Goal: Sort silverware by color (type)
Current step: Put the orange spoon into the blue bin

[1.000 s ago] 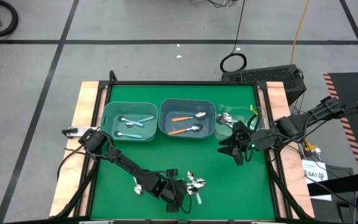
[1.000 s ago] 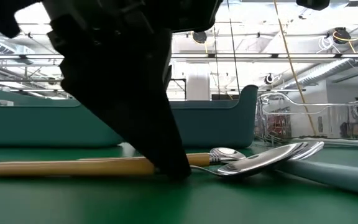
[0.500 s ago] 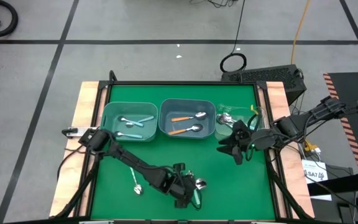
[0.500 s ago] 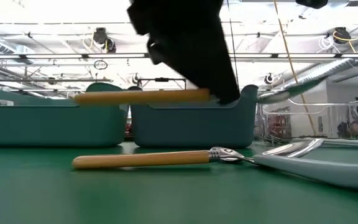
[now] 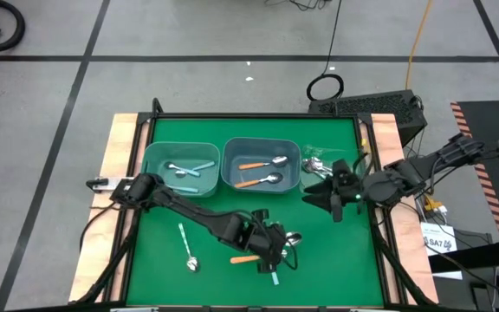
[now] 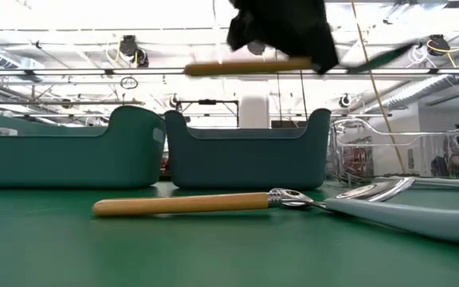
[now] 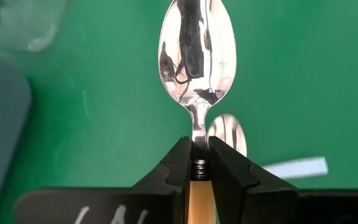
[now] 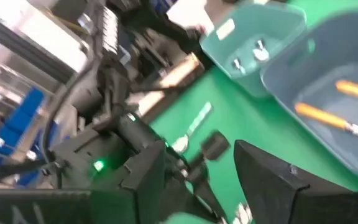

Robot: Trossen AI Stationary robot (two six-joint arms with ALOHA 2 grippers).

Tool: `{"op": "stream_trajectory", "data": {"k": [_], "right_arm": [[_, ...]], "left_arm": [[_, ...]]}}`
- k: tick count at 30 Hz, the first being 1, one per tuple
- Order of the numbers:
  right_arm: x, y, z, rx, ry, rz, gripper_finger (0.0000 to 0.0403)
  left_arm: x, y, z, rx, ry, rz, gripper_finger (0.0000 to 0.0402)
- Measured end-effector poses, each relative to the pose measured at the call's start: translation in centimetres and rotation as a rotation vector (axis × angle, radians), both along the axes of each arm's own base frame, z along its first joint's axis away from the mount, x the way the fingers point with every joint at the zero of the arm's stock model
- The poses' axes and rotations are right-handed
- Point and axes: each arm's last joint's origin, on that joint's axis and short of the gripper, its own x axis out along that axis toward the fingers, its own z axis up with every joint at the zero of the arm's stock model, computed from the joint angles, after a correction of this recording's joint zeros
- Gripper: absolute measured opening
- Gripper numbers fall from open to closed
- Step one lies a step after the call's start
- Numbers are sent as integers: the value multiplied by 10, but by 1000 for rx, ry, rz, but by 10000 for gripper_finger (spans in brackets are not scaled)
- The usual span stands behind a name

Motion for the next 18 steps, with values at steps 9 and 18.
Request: {"op": "stream_trajectory", "data": {"k": [9, 18], "right_arm": [[-16, -11, 16, -85, -111, -75, 185], [-22, -13, 14, -104, -78, -74, 185]], "left_arm": [[8, 23, 34, 20, -24, 10, 43], [6, 56, 61, 106, 54, -19, 43]]}}
